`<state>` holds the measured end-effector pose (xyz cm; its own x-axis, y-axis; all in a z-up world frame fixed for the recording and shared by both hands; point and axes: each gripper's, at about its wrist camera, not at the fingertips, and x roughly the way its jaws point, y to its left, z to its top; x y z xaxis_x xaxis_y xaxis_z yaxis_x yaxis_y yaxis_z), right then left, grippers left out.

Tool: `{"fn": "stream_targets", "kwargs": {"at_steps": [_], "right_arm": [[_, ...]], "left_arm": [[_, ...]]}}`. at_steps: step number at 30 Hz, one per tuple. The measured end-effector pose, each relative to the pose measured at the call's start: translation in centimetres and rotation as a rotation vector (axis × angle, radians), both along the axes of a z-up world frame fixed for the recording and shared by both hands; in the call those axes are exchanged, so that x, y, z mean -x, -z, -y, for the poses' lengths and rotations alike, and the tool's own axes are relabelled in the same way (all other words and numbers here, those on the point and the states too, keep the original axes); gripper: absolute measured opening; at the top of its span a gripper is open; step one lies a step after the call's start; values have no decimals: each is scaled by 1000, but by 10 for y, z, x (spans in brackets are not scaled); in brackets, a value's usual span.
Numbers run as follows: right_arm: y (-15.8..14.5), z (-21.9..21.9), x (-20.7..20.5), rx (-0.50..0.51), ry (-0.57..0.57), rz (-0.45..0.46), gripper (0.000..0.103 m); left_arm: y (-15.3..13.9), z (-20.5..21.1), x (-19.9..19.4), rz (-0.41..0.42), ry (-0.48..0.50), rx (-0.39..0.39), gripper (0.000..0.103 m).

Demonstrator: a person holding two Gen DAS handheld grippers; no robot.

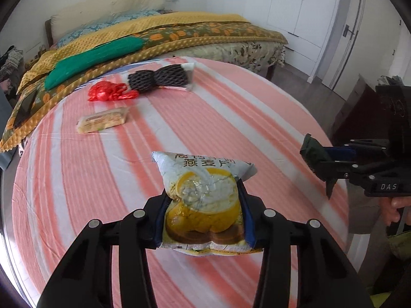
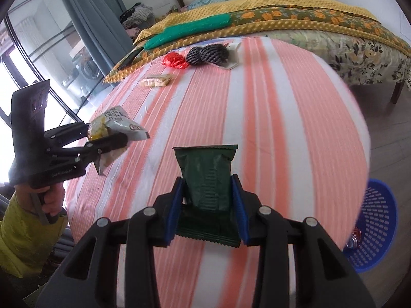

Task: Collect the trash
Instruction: 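Carry the bag and packet over the blue wastebasket and open both tools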

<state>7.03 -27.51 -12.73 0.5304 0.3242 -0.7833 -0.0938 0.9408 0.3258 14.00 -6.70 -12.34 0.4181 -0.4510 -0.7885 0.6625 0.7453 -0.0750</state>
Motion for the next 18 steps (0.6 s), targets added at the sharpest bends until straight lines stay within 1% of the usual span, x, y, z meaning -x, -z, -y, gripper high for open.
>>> {"fn": "stream_targets", "kwargs": {"at_steps": [3, 5, 10, 14, 18], "right_arm": [[-11, 33, 17, 6, 54, 27, 36], [-16, 64, 29, 22, 108, 37, 36], [-18, 149, 59, 84, 270, 19, 36], [-12, 207, 77, 117, 375, -9, 36], [4, 254, 89, 116, 447, -40, 36]], "left_arm": [[-4, 35, 13, -20, 45, 19, 45], [-5, 64, 24, -30, 88, 32, 46], [-8, 144, 46, -67, 194, 76, 46], [-5, 204, 59, -98, 258, 87, 46], [6, 269, 72, -116, 327, 71, 47]]}}
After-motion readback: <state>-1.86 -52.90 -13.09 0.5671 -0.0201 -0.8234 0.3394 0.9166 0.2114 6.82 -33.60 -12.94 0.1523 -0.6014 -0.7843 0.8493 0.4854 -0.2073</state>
